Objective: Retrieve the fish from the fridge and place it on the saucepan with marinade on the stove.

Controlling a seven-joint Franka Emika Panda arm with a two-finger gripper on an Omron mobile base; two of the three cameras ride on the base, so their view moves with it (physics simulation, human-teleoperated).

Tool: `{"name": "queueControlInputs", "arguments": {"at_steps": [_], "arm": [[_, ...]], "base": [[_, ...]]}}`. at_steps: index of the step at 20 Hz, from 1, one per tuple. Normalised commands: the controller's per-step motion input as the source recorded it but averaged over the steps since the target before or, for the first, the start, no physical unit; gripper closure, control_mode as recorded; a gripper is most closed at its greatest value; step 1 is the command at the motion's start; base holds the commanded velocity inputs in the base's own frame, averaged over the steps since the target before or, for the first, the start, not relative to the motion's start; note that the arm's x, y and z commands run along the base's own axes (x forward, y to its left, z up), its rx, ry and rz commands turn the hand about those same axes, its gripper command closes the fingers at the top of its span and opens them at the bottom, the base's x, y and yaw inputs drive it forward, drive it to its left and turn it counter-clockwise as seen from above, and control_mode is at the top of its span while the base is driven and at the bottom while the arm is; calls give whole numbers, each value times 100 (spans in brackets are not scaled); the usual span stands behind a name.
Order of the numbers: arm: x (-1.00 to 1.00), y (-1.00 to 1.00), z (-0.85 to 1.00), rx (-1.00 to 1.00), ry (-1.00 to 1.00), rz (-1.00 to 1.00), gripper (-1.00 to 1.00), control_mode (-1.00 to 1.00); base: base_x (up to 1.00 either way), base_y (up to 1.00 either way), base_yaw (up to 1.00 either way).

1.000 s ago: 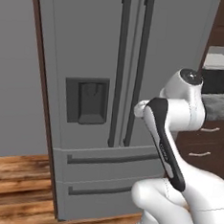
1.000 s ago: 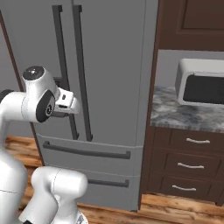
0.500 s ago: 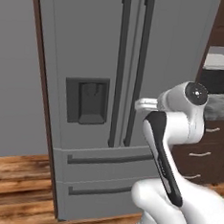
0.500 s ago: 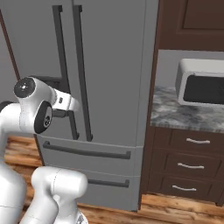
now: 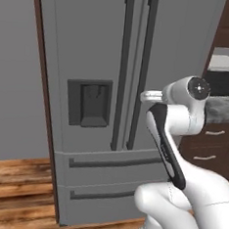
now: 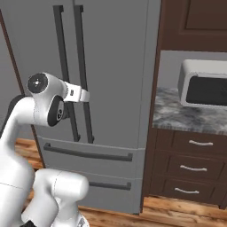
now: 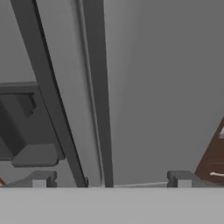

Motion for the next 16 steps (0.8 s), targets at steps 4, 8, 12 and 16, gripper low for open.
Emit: {"name": "queueControlInputs", "arguments": {"at_steps": [4, 8, 12, 16], "arm": [[53, 48, 0, 0, -3, 0, -100, -100], [71, 8, -10, -2, -1, -2, -100, -100], [74, -34, -8, 0, -1, 0, -100, -100], [75, -29, -8, 0, 0, 2, -100, -100]], "base": [[0, 0, 0], [0, 0, 0], [0, 0, 0], [0, 0, 0]]}}
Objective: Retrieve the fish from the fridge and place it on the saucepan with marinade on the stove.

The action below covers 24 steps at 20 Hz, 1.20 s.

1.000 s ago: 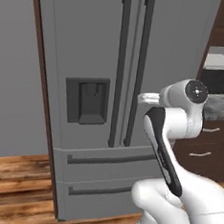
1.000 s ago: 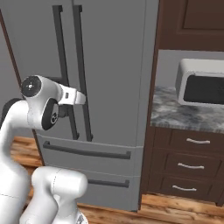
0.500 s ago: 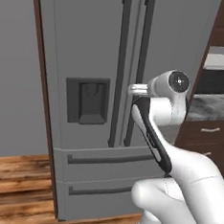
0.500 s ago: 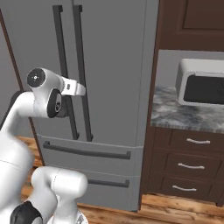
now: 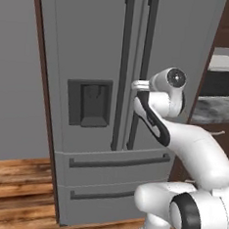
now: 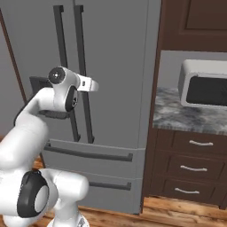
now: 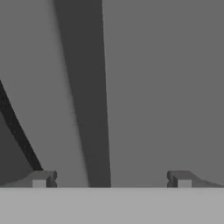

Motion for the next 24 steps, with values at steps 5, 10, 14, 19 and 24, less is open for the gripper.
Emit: {"name": "queueControlInputs", "arguments": {"at_steps": [5, 10, 14, 19, 24], "arm": [[76, -3, -2, 0, 0, 5, -100, -100], [54, 0, -5, 0, -4, 3, -100, -100], [66, 9, -32, 0, -10, 1, -100, -100], [76, 19, -9, 0, -4, 0, 100, -100], [17, -4, 0, 0, 3, 0, 100, -100]], "base": [[0, 0, 0], [0, 0, 0], [0, 0, 0], [0, 0, 0], [0, 0, 0]]}}
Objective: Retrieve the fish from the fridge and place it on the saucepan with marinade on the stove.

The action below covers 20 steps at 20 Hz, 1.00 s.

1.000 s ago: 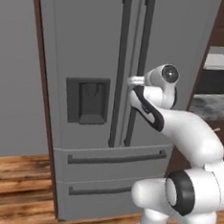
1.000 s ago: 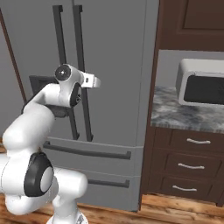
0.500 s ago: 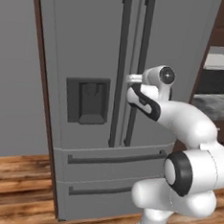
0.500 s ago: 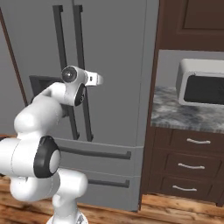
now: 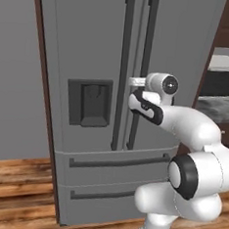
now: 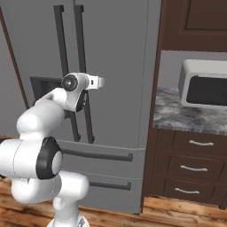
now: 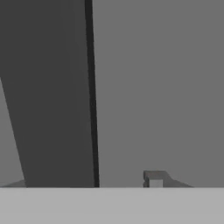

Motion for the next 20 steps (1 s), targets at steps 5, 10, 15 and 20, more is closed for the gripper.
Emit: {"name": "queueControlInputs", "arguments": {"at_steps": [5, 10, 15, 20], "arm": [[-83, -63, 8, 4, 1, -2, 100, -100], [-88, -100, 17, 13, 19, 4, 100, -100], [-91, -100, 8, 15, 24, 13, 100, -100], [-68, -91, -11, 11, 3, 31, 100, -100]], "base": [[0, 0, 0], [0, 0, 0], [0, 0, 0], [0, 0, 0]]}}
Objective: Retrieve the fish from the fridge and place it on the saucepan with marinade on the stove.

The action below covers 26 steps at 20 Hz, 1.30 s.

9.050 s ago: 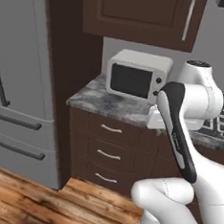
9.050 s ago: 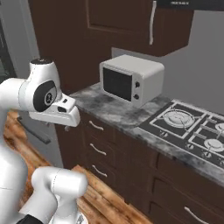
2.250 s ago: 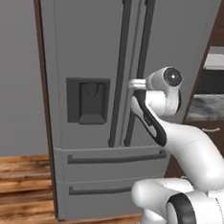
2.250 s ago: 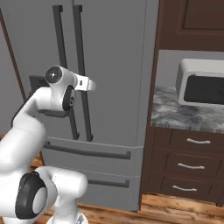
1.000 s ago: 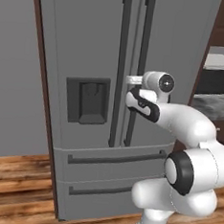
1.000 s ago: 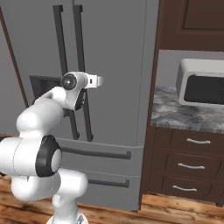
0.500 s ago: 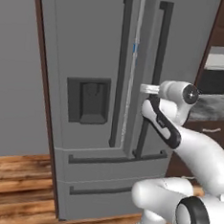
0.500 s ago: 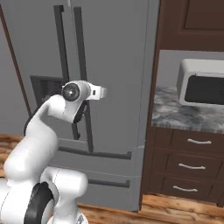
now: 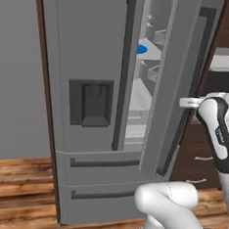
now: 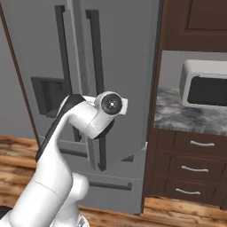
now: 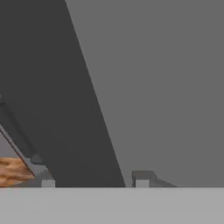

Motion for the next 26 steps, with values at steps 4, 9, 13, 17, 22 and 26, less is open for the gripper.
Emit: {"name": "queueControlInputs", "arguments": {"at_steps": [4, 9, 13, 17, 22, 26], "arm": [[0, -97, 3, 21, 27, 23, 100, -100], [-10, -17, 0, 4, 28, 3, -100, -100], [-25, -7, 0, 0, 16, 0, -100, -100], [-36, -3, 1, 0, 9, 0, -100, -100], [-76, 3, 13, -4, 0, -1, -100, -100], [-100, 63, 33, -39, -1, -7, -100, -100]], "base": [[0, 0, 0], [0, 0, 0], [0, 0, 0], [0, 0, 0], [0, 0, 0], [0, 0, 0]]}}
